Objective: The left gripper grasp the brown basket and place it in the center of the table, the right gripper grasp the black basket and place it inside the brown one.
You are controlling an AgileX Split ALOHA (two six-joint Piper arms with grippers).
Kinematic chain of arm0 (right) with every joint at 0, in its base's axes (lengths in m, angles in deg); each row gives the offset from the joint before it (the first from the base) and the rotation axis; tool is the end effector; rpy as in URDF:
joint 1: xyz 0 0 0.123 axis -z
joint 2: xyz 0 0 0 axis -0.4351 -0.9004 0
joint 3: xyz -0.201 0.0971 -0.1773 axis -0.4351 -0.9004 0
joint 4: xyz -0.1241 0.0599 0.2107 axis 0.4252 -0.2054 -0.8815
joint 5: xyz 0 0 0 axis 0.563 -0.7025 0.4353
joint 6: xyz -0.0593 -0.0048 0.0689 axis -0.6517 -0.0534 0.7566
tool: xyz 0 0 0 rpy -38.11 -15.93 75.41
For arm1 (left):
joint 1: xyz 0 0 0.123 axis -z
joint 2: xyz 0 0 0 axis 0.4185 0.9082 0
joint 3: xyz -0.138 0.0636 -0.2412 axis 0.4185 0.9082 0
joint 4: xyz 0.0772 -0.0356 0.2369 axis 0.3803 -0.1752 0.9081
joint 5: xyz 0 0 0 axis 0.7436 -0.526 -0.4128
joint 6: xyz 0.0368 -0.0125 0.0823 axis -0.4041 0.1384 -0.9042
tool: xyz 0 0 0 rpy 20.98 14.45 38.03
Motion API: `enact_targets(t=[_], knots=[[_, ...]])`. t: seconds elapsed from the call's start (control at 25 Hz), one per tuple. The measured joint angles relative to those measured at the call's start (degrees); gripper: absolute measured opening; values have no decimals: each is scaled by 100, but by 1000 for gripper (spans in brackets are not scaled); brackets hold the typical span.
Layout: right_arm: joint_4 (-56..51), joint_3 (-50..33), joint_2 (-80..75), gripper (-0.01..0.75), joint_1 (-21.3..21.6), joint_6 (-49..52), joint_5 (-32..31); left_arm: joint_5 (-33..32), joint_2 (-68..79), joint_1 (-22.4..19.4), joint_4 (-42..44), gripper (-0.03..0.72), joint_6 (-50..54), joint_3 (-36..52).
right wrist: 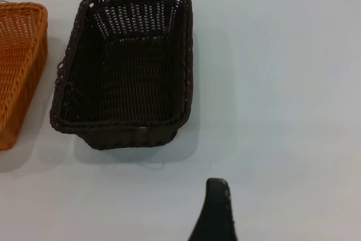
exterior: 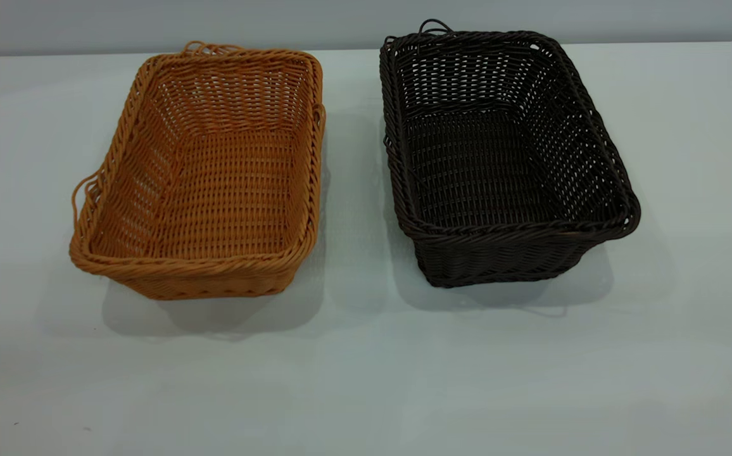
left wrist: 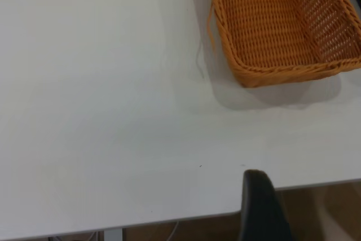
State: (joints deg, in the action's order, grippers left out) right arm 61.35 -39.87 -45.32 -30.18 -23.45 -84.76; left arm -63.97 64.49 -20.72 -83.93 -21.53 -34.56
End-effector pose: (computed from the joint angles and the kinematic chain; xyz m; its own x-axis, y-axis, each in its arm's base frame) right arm -0.0072 0.0077 0.2659 -0.5135 0.0059 -0.8581 -0.1314 0.9876 0.0854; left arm -0.0138 -0.0041 0.2721 -0.5173 0.0231 -0.8555 0.1112 0.9930 -0.0404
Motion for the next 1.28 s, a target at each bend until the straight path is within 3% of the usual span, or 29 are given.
enact_targets(t=[1.12,1.28], knots=[[0,0,0,556,0,0,0,0,0,0,0,378,0,0],[0,0,0,556,0,0,0,256,0,0,0,378,0,29]])
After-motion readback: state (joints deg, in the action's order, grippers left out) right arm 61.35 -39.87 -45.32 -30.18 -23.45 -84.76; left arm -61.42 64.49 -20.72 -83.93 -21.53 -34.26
